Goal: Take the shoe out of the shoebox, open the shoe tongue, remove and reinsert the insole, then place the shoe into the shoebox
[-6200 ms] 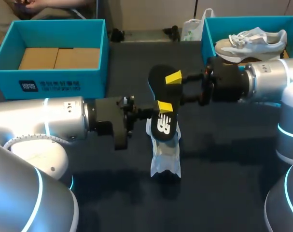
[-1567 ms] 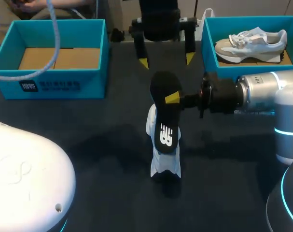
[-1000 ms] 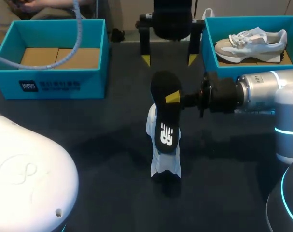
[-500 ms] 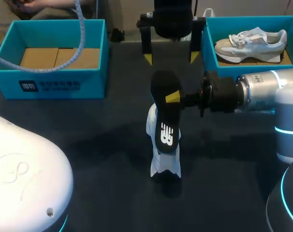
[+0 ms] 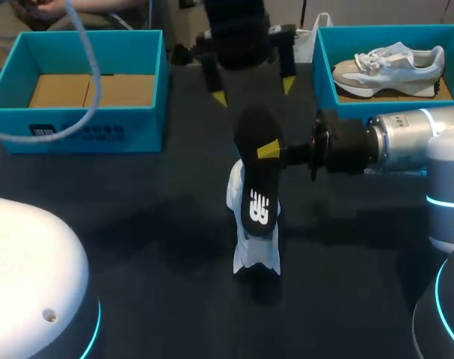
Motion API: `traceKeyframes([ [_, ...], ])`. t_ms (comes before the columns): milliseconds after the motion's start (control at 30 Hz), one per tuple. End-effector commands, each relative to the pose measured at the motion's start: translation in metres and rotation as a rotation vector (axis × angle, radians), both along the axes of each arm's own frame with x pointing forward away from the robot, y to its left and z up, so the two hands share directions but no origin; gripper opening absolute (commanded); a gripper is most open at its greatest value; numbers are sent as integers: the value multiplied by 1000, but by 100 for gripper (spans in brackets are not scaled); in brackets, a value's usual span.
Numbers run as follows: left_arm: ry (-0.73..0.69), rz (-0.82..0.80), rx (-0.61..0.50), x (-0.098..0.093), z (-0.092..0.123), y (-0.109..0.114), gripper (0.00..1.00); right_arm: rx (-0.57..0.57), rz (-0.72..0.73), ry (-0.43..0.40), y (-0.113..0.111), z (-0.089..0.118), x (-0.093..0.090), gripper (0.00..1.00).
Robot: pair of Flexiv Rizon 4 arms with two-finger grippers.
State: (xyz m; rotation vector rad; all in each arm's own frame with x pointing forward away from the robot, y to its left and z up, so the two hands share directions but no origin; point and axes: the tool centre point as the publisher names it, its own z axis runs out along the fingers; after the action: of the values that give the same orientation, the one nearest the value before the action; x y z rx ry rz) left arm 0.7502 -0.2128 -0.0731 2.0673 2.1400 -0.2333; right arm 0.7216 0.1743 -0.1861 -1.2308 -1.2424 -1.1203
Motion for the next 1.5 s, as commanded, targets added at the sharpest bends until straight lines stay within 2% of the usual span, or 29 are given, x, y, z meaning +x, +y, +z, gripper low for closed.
traceKeyframes([
  [33, -19, 7, -263, -7, -15, 16, 100, -5, 1, 2, -1, 1, 1, 0],
  [533, -42, 80, -644, -6, -39, 23, 100, -11, -17, 15, -4, 5, -4, 0],
  [1033, -124, -13, -1034, 3, -43, 19, 100, -20, -45, 30, -9, 8, -7, 0],
  [1267, -125, -21, -1148, -1, -51, 21, 100, -23, -51, 36, -11, 8, -7, 0],
  [1500, -110, -16, -1207, -4, -56, 25, 100, -21, -59, 44, -12, 6, -6, 0],
])
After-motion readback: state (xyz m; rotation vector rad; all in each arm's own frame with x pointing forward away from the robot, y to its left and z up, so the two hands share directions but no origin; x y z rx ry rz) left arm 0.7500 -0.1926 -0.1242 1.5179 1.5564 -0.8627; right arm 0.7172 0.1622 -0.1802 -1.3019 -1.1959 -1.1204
